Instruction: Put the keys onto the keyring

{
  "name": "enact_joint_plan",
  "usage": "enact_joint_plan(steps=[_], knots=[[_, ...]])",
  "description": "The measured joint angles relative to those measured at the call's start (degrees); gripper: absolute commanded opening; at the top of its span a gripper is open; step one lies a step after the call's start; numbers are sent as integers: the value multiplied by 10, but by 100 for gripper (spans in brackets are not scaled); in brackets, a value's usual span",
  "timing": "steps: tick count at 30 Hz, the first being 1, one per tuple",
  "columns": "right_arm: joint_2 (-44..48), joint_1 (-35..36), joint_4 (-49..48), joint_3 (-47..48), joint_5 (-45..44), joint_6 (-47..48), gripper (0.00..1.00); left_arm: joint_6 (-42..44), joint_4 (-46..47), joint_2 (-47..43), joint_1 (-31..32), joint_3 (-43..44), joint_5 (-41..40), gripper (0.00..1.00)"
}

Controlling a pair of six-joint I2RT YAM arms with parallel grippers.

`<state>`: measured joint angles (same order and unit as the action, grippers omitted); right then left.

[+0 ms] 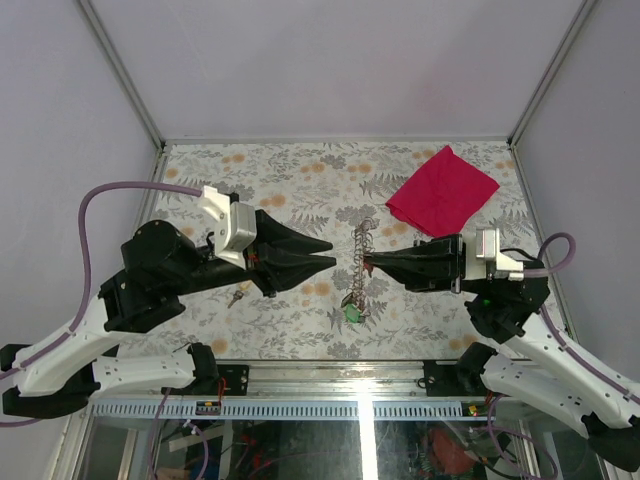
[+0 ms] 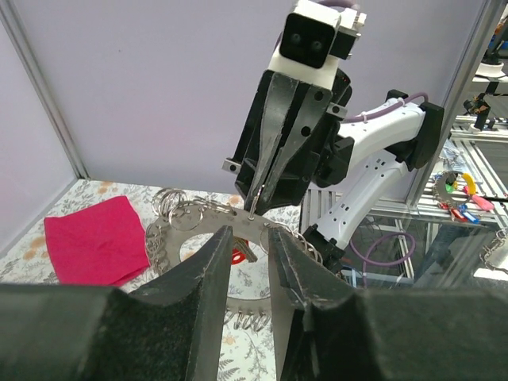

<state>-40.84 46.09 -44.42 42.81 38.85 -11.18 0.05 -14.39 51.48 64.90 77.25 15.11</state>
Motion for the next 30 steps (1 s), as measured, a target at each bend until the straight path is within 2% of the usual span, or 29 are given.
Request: enact_joint_plan(steps=[9,26,30], knots=[[-26,0,-59,-3,-17,-72,1,0,17,31,0,0,14,25],[-36,0,-71,-3,-4,-80,1,7,20,53,0,0,25,25],[-37,0,-71,-3,-2,-83,1,8,20,54,0,2,27,23]])
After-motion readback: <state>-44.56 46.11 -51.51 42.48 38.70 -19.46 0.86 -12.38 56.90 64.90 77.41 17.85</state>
